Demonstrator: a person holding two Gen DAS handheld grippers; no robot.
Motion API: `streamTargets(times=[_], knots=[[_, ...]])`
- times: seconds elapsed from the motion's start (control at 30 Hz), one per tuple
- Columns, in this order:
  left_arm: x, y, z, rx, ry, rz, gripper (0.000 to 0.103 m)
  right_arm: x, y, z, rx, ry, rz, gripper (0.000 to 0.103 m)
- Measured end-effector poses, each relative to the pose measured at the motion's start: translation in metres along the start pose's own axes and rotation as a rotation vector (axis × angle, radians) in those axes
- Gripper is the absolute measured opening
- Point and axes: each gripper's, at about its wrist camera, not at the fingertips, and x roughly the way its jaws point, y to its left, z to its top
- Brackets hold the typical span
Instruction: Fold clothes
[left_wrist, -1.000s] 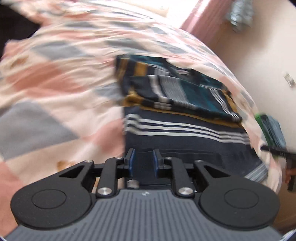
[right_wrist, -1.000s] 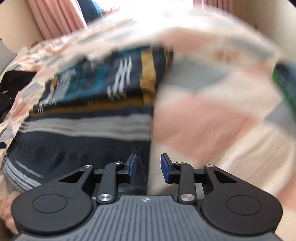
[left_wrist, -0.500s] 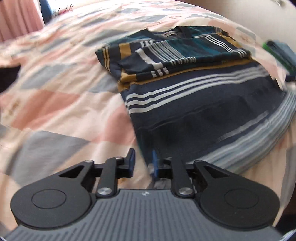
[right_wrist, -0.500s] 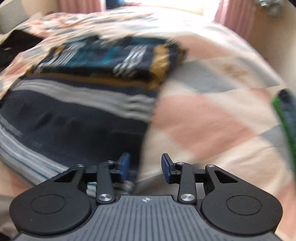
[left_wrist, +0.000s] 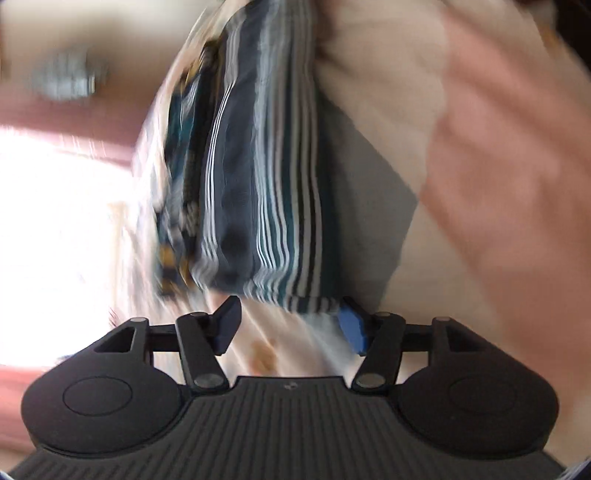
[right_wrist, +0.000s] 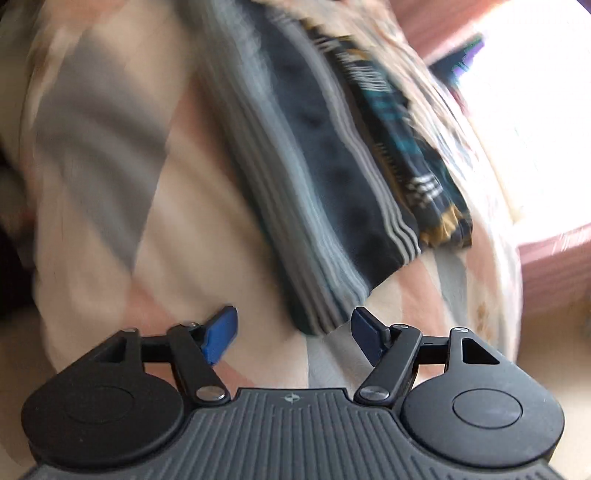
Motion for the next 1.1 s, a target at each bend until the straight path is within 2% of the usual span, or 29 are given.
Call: streamTargets(times=[0.03, 0.13, 0.2, 0.3, 0.37, 0.43, 0.5, 0.77, 0.87, 1.0, 1.1], knots=[[0.005, -0.002, -0.002, 0.020, -0.023, 0.016, 0.063, 0.006, 0.003, -0.003, -0.035, -0.017, -0.037, 0.083], [0.013, -0.003, -0.010, 0.068, -0.096, 0.043, 0.079, 0.021, 0.004, -0.009, -0.118, -0.056, -0.129, 0.084], [0.015, -0.001, -0.014, 0.095, -0.138, 0.050, 0.085, 0.031, 0.000, -0.014, -0.156, -0.078, -0.146, 0.081], [0.017, 0.002, -0.021, 0.146, -0.187, 0.041, 0.086, 0.044, -0.003, -0.021, -0.272, -0.124, -0.168, 0.081], [0.016, 0.005, -0.022, 0.186, -0.208, 0.031, 0.084, 0.052, -0.007, -0.024, -0.347, -0.157, -0.173, 0.081], [0.018, 0.007, -0.024, 0.227, -0.211, 0.016, 0.063, 0.058, -0.013, -0.025, -0.383, -0.177, -0.159, 0.081], [0.020, 0.012, -0.026, 0.240, -0.201, 0.004, 0.050, 0.064, -0.015, -0.026, -0.418, -0.201, -0.147, 0.081], [0.014, 0.007, -0.040, 0.260, -0.196, -0.052, 0.049, 0.057, -0.002, -0.021, -0.483, -0.227, -0.099, 0.070], [0.018, 0.005, -0.048, 0.295, -0.184, -0.023, 0.057, 0.055, 0.000, -0.020, -0.498, -0.231, -0.097, 0.067], [0.042, 0.021, -0.053, 0.369, -0.231, -0.014, 0.058, 0.057, 0.000, -0.017, -0.480, -0.229, -0.088, 0.067], [0.051, 0.025, -0.049, 0.402, -0.300, -0.004, 0.057, 0.053, -0.004, -0.017, -0.464, -0.225, -0.071, 0.067]])
